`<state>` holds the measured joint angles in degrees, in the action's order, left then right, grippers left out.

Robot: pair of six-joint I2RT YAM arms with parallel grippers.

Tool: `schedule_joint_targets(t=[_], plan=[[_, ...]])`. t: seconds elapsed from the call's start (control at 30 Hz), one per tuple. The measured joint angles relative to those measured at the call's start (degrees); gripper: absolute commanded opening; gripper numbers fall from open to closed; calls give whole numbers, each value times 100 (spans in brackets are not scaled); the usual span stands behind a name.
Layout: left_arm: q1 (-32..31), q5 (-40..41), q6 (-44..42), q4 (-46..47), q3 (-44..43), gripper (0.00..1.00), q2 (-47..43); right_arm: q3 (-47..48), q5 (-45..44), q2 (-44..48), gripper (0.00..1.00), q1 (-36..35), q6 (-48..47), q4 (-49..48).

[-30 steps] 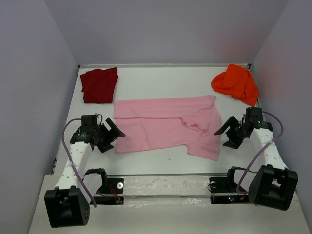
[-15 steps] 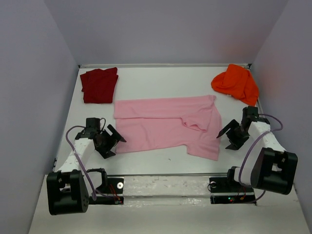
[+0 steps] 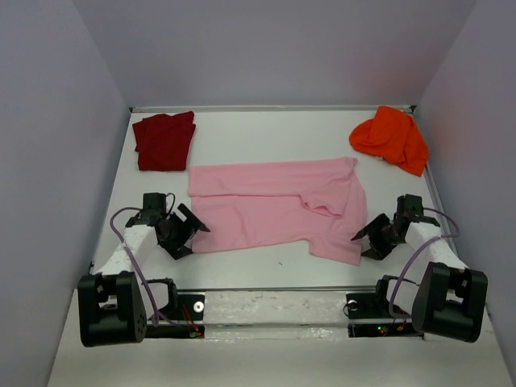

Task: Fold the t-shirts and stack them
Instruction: Grap the side of the flattened tshirt closest away from the robot with both arms

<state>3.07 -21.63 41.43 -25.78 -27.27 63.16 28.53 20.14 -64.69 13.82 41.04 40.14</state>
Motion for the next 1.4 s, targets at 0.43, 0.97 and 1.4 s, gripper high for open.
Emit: schedule_joint_targets(t=[0.43,0.97,1.4], plan=[[-2,-85,0,103,-9,99,59,-400,306,369,26,0,129,-201],[-9,-284,-20,376,-20,80,302,-461,326,249,0,0,144,-205],[-11,-396,-35,363,68,0,219,-457,387,125,0,0,151,-284]])
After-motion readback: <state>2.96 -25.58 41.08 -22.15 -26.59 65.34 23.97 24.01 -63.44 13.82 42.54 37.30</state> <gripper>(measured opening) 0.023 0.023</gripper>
